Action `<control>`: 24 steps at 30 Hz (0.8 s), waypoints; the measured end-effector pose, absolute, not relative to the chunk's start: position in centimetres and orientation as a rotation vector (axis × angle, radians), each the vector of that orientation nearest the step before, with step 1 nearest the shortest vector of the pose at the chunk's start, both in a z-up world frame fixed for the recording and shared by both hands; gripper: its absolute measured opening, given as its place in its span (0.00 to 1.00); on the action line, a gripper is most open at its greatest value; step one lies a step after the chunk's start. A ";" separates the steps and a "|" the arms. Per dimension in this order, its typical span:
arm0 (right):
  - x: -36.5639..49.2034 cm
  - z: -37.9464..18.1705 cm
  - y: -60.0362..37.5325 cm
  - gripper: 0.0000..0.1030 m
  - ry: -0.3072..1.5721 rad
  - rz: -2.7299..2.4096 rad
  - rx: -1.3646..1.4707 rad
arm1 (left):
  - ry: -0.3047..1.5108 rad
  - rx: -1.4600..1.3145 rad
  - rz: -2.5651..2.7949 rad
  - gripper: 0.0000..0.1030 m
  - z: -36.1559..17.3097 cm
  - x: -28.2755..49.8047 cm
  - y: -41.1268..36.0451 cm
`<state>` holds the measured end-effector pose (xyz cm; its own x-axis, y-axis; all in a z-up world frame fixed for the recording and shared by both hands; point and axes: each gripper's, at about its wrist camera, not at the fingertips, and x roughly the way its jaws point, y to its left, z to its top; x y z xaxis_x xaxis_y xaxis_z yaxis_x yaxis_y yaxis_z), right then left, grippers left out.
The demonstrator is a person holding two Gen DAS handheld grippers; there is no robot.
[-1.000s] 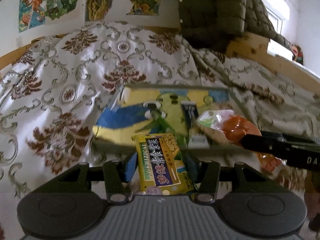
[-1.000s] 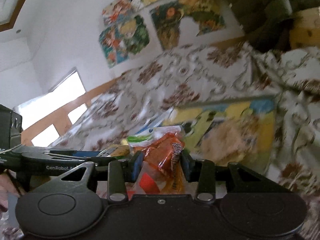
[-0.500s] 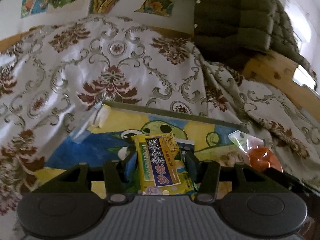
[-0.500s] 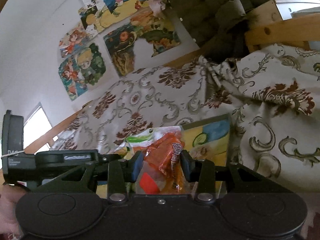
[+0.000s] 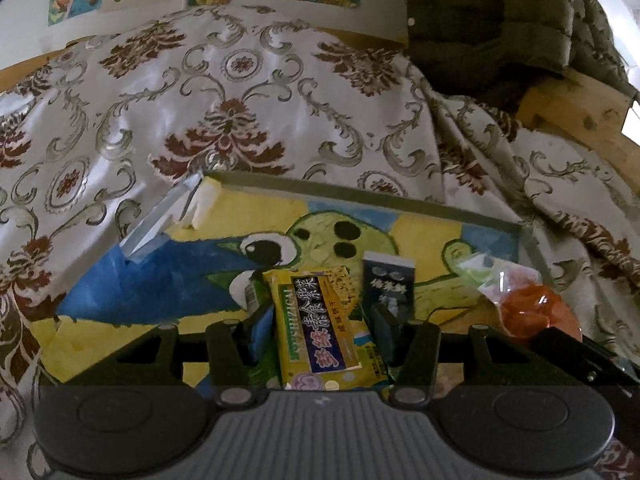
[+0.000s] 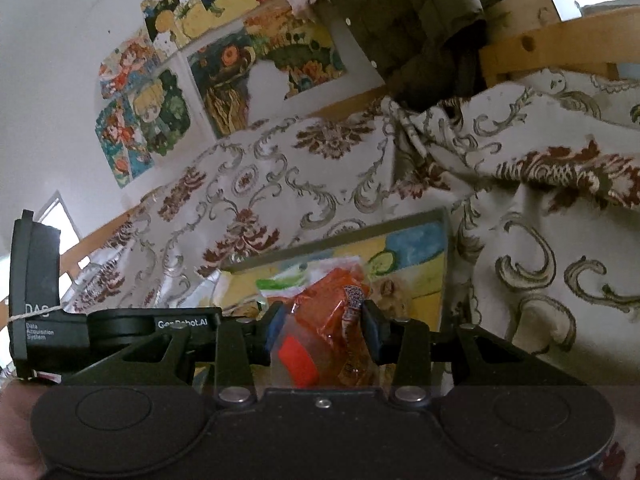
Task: Organize snacks
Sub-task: 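Lower and release the yellow packet into the box with left gripper while right gripper releases the candy bag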
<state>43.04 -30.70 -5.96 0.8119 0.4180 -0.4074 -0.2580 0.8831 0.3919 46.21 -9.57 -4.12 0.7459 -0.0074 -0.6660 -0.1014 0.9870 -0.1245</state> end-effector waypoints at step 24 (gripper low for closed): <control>40.1 -2.5 -30.3 0.76 0.443 0.306 0.238 | 0.684 -0.189 0.071 0.88 -1.0 42.1 -7.7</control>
